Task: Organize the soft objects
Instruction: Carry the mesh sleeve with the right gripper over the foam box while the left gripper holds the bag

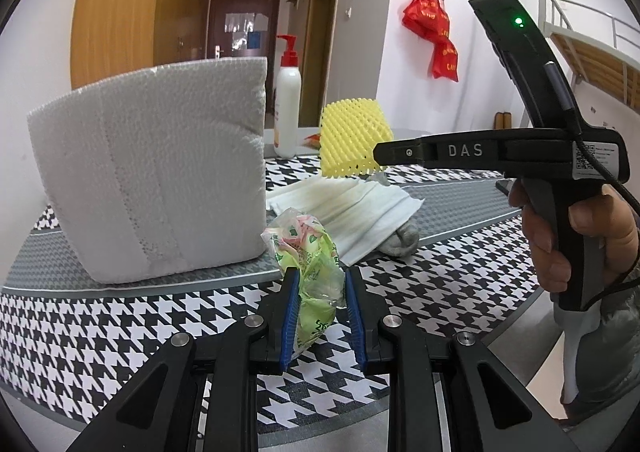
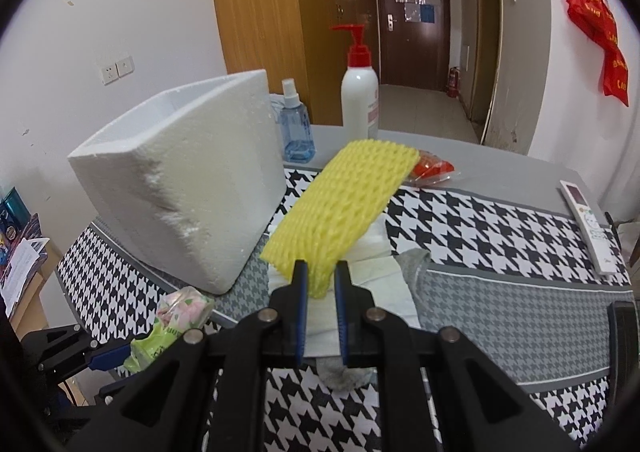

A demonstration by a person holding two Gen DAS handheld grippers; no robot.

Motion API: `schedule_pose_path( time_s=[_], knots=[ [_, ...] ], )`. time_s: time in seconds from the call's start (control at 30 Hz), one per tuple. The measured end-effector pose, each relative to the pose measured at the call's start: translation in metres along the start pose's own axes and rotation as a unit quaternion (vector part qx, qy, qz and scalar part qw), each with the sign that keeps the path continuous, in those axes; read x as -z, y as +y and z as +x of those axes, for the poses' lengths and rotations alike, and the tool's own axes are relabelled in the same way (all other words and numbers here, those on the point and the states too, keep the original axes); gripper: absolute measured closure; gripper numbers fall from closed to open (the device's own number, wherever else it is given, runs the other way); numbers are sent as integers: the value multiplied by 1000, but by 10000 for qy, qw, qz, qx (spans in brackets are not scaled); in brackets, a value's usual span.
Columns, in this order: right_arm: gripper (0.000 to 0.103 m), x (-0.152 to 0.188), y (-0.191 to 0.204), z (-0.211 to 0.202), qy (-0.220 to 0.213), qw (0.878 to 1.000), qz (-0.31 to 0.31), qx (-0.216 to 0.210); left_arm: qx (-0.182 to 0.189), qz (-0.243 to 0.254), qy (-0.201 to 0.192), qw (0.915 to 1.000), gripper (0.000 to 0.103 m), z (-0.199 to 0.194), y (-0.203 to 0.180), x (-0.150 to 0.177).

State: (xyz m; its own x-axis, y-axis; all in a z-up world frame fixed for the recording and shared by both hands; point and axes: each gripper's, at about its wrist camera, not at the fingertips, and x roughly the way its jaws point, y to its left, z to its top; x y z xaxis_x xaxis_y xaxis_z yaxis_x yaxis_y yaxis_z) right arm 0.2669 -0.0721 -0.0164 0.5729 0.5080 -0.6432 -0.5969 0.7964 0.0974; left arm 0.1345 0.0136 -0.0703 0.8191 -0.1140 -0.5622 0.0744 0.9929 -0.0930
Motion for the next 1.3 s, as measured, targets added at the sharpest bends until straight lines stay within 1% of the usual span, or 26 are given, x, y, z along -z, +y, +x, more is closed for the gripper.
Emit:
schedule_pose_path(
  time_s=[0.67,0.77,0.93,1.17,1.3],
  knots=[
    [87,8,12,-67,-681,9976,-141,1,-181,290,-484,9982,78,-48,-6,-14],
    [87,7,14,-76,-767,9969,-148,-3,-150,300,-571,9978,78,-55,-7,-18],
    [87,6,15,-73,-754,9971,-131,12,-199,318,-663,9971,78,-57,-8,-21],
    [87,23,12,-54,-405,9992,-55,19,-224,221,-592,9978,78,-54,-2,-19],
    [87,26,12,-49,-358,9993,-52,42,-248,187,-616,9976,78,-56,2,-19]
  ],
)
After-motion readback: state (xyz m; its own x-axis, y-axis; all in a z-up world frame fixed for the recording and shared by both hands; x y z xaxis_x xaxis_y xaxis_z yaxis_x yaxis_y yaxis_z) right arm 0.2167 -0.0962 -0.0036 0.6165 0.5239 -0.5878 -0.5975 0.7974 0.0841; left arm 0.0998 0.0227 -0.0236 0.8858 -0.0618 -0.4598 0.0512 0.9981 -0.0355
